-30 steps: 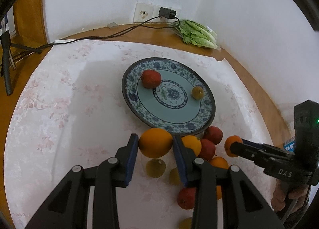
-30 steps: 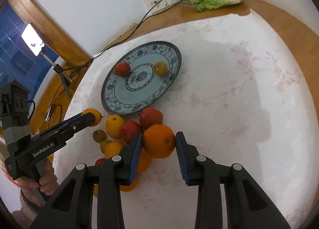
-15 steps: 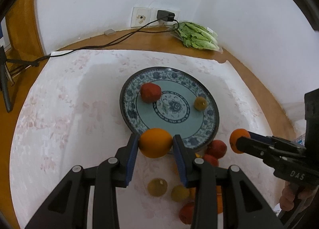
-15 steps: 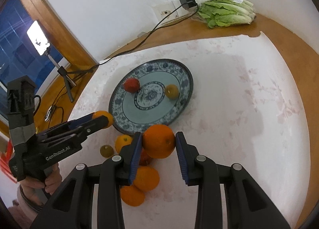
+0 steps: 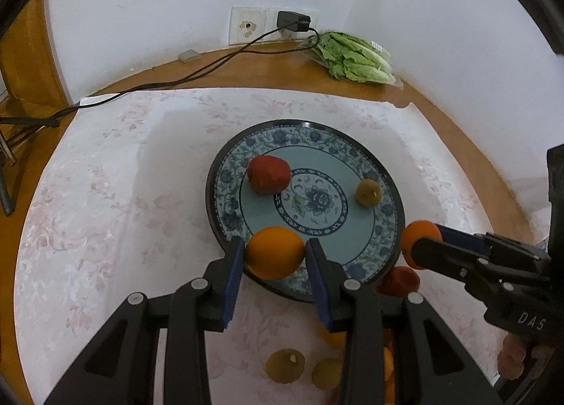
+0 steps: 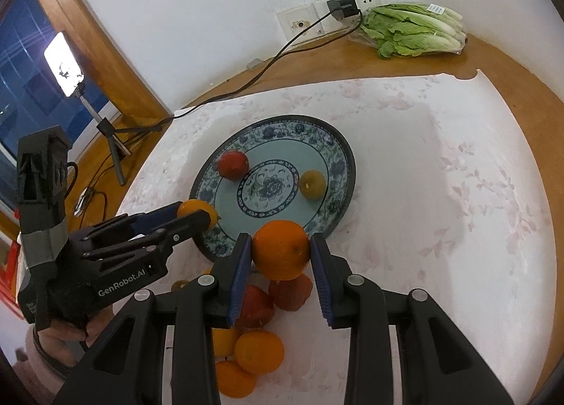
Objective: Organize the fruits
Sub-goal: 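Carry both oranges onto the blue plate and open both tools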
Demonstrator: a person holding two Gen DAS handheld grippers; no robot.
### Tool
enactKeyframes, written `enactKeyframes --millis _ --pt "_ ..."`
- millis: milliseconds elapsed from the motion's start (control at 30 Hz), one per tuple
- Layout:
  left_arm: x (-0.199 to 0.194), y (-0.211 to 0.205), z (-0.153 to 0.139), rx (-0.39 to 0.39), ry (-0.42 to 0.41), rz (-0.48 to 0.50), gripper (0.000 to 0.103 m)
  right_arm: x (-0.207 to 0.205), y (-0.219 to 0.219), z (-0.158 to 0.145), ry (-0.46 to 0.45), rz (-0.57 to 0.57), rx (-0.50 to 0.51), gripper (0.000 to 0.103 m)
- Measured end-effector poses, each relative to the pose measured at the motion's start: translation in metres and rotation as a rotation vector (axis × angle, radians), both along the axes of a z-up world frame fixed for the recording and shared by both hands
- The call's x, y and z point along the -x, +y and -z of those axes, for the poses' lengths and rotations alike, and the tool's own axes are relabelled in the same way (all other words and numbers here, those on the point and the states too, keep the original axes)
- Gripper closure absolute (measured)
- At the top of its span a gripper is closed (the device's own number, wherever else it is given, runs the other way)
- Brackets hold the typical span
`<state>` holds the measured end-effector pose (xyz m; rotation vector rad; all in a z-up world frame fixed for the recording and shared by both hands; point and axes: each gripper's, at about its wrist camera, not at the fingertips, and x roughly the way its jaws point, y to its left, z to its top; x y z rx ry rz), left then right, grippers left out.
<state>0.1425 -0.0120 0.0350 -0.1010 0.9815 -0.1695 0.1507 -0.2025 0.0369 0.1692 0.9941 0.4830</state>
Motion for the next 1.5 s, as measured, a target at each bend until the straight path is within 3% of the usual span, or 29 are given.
enactKeyframes --millis 767,1500 --pt "-0.020 -0.008 0.010 -0.026 -0.031 0.028 0.066 -0.021 0.017 0.013 -0.100 -0.021 0.154 0.068" --pt "-0.022 -0.014 0.016 -0.041 -0.008 0.044 0.065 -0.022 0.015 0.015 -0.118 -0.011 0.153 0.067"
